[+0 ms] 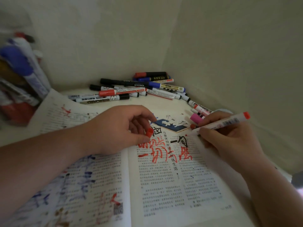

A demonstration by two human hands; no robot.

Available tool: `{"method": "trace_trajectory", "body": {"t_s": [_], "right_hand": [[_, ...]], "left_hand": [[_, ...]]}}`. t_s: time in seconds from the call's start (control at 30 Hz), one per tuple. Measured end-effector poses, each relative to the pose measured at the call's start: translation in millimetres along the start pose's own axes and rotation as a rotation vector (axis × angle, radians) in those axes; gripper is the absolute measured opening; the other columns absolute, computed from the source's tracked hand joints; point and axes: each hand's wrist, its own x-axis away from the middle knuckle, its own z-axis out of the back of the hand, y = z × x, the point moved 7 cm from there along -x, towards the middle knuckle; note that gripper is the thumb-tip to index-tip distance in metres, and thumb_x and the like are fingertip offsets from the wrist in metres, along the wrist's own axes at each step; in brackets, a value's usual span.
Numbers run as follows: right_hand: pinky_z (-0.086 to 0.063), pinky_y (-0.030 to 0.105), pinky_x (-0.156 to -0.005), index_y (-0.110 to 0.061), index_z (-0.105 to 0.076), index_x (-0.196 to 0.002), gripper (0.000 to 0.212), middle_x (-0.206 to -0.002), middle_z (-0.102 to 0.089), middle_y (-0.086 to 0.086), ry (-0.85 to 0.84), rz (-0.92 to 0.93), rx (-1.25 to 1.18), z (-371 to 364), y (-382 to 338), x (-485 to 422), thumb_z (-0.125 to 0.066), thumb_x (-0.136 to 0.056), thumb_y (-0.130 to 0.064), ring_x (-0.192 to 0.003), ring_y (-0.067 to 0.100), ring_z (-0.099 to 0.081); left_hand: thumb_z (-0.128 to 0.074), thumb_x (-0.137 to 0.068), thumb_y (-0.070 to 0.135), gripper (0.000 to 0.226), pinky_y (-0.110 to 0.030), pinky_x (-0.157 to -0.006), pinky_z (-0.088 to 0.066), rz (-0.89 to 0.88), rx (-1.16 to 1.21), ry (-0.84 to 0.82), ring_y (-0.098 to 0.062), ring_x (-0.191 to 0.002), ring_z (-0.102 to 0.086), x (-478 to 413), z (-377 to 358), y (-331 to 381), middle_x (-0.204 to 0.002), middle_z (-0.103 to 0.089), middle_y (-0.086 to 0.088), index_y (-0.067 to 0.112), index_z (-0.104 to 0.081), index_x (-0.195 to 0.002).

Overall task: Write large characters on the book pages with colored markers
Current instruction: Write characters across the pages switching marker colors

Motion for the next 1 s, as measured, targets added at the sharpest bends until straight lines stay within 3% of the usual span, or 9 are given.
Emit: {"method": "trace_trajectory", "body": {"t_s": [0.13, 0.23, 0.37, 0.57, 0.67, 0.8, 1.0], "right_hand": [[-0.034, 0.021, -0.042, -0.018, -0.073, -0.071, 0.015, -0.057, -0.056, 0.009, -0.251, 0.015, -0.174, -27.6, -26.3, -4.2, -0.081, -0.079, -0.008, -0.048, 0.018, -0.045], [-0.036, 0.021, -0.043, -0.011, -0.069, -0.075, 0.015, -0.062, -0.059, 0.009, -0.361, 0.074, -0.108, -44.6, -48.1, -14.2, -0.074, -0.089, -0.01, -0.051, 0.017, -0.044], [-0.039, 0.02, -0.047, -0.011, -0.068, -0.077, 0.014, -0.057, -0.058, -0.002, -0.401, 0.14, 0.011, -65.3, -59.3, -27.0, -0.069, -0.09, -0.006, -0.05, 0.011, -0.048], [-0.051, 0.032, -0.059, -0.02, -0.07, -0.076, 0.014, -0.067, -0.067, 0.0, -0.442, 0.158, 0.263, -81.2, -49.5, -30.9, -0.072, -0.09, -0.019, -0.058, 0.009, -0.061], [-0.059, 0.043, -0.067, -0.023, -0.072, -0.083, 0.01, -0.076, -0.071, 0.003, -0.456, 0.171, 0.352, -87.1, -47.6, -28.5, -0.071, -0.091, -0.028, -0.068, 0.017, -0.068], [-0.057, 0.05, -0.07, -0.022, -0.076, -0.089, 0.01, -0.084, -0.074, 0.009, -0.427, 0.184, 0.337, -91.7, -46.4, -28.9, -0.072, -0.09, -0.031, -0.076, 0.029, -0.069], [-0.056, 0.024, -0.066, -0.027, -0.076, -0.089, 0.004, -0.079, -0.073, -0.007, -0.409, 0.228, 0.348, -99.7, -45.1, -24.6, -0.073, -0.091, -0.025, -0.072, 0.01, -0.068]], "left_hand": [[-0.086, -0.077, 0.008, 0.05, -0.031, -0.082, -0.059, 0.023, -0.001, -0.021, -0.011, -0.083, -0.07, -0.2, -0.3, 1.0, -0.092, -0.075, 0.013, 0.037, -0.064, -0.11], [-0.087, -0.076, 0.011, 0.052, -0.031, -0.083, -0.059, 0.044, -0.01, -0.031, -0.01, -0.085, -0.071, -0.7, 1.1, 1.6, -0.093, -0.075, 0.014, 0.04, -0.062, -0.111], [-0.087, -0.076, 0.013, 0.053, -0.031, -0.085, -0.059, 0.056, -0.014, -0.042, -0.008, -0.086, -0.071, -0.6, 0.9, 3.9, -0.092, -0.074, 0.017, 0.041, -0.059, -0.112], [-0.086, -0.077, 0.015, 0.054, -0.028, -0.084, -0.059, 0.048, -0.018, -0.037, -0.006, -0.085, -0.07, -1.3, 2.0, 1.7, -0.092, -0.074, 0.018, 0.042, -0.059, -0.115], [-0.086, -0.077, 0.016, 0.054, -0.03, -0.083, -0.059, 0.034, -0.035, -0.036, -0.005, -0.084, -0.07, -2.1, 2.2, 1.3, -0.092, -0.073, 0.016, 0.041, -0.06, -0.118], [-0.086, -0.077, 0.018, 0.049, -0.034, -0.082, -0.06, 0.02, -0.024, -0.006, -0.008, -0.085, -0.071, -2.5, 4.0, -0.5, -0.093, -0.073, 0.015, 0.047, -0.059, -0.107], [-0.083, -0.079, 0.016, 0.046, -0.026, -0.079, -0.058, 0.011, -0.055, 0.008, -0.003, -0.081, -0.07, -0.9, 5.8, 1.0, -0.092, -0.072, 0.017, 0.046, -0.058, -0.103]]}}
